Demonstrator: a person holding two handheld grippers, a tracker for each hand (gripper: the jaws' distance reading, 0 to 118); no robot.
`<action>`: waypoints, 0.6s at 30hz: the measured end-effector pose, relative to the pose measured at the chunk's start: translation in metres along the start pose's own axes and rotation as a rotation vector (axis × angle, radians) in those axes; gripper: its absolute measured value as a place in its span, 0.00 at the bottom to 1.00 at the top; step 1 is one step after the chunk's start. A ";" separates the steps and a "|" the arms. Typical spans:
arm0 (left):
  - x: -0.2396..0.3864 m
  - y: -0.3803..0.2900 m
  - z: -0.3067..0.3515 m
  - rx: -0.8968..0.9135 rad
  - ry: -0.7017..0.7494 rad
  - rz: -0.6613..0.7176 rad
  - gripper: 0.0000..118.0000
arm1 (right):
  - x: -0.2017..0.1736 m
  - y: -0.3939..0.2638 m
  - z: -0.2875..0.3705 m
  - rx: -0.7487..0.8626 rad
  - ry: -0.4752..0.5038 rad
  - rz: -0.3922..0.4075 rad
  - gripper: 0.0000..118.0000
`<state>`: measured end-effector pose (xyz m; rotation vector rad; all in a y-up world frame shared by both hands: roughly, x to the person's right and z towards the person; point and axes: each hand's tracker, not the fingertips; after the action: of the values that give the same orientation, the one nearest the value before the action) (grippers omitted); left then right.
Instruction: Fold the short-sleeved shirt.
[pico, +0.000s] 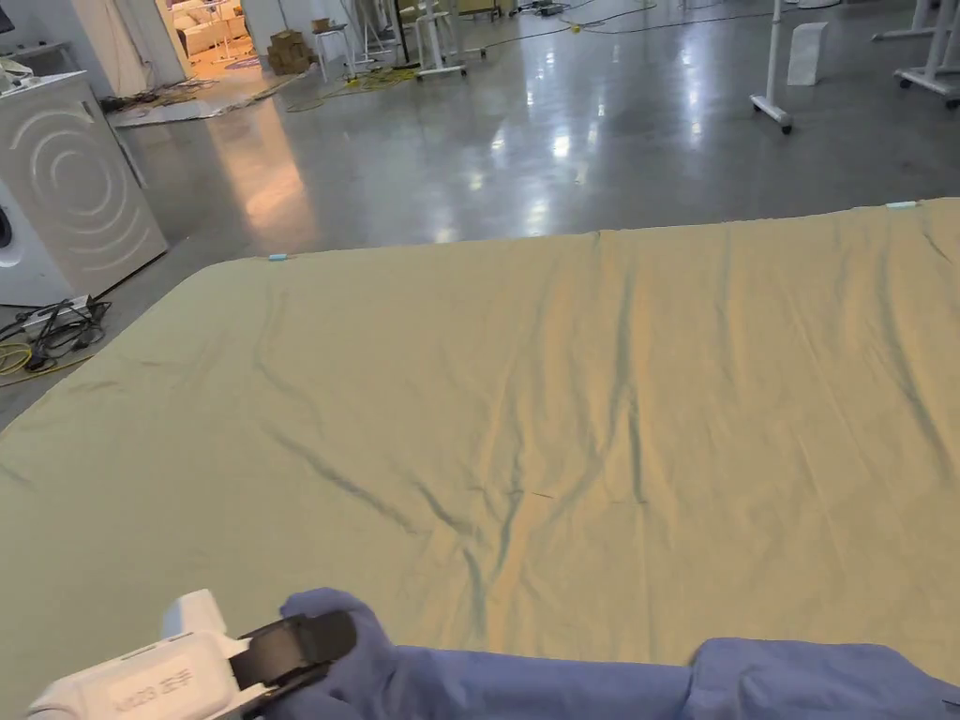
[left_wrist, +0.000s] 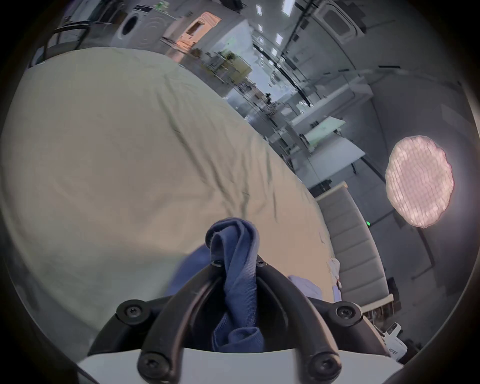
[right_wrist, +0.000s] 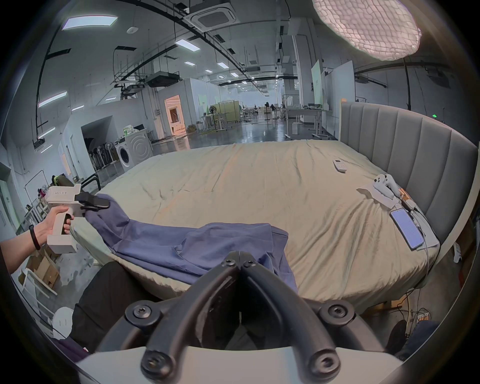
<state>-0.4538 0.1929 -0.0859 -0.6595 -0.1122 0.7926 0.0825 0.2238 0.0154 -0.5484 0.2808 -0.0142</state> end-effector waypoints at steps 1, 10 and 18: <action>-0.024 0.006 -0.014 -0.013 -0.035 -0.007 0.09 | 0.001 0.000 0.003 0.002 -0.004 0.002 0.00; 0.066 -0.084 -0.133 -0.278 0.026 -0.239 0.09 | 0.027 -0.012 0.034 0.038 -0.125 -0.077 0.00; 0.108 -0.076 -0.118 -0.170 0.074 -0.414 0.78 | 0.046 -0.030 0.040 -0.014 -0.177 -0.061 0.00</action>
<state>-0.2910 0.1692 -0.1507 -0.7927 -0.2421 0.3618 0.1395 0.2145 0.0515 -0.5681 0.0915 -0.0226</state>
